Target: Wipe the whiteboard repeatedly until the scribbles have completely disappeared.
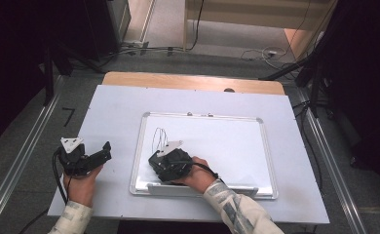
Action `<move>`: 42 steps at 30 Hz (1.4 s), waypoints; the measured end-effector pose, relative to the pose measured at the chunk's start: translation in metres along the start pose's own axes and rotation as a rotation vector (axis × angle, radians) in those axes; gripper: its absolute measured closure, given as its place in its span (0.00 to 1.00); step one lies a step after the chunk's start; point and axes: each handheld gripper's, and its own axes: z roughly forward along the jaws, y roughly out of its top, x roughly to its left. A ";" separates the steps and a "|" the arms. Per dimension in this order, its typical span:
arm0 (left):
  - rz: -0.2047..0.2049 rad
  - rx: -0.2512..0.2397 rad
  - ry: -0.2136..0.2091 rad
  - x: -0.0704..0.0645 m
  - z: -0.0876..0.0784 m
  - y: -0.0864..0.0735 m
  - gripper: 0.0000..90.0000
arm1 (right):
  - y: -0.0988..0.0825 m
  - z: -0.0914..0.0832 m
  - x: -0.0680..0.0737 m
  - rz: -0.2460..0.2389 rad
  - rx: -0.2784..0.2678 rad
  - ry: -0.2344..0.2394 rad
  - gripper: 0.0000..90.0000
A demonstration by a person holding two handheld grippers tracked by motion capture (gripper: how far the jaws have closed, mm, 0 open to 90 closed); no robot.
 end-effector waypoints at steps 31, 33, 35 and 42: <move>-0.002 0.002 0.001 0.001 0.000 0.000 0.06 | 0.013 0.013 -0.059 0.211 0.001 -0.183 0.41; -0.001 0.000 0.001 0.000 0.000 0.000 0.06 | 0.017 0.015 -0.056 0.208 -0.001 -0.185 0.41; -0.001 0.001 -0.001 0.000 0.001 0.000 0.06 | 0.021 0.018 -0.052 0.197 0.001 -0.180 0.41; 0.000 0.001 -0.004 0.000 0.001 0.001 0.06 | 0.029 0.025 -0.040 0.189 -0.003 -0.169 0.41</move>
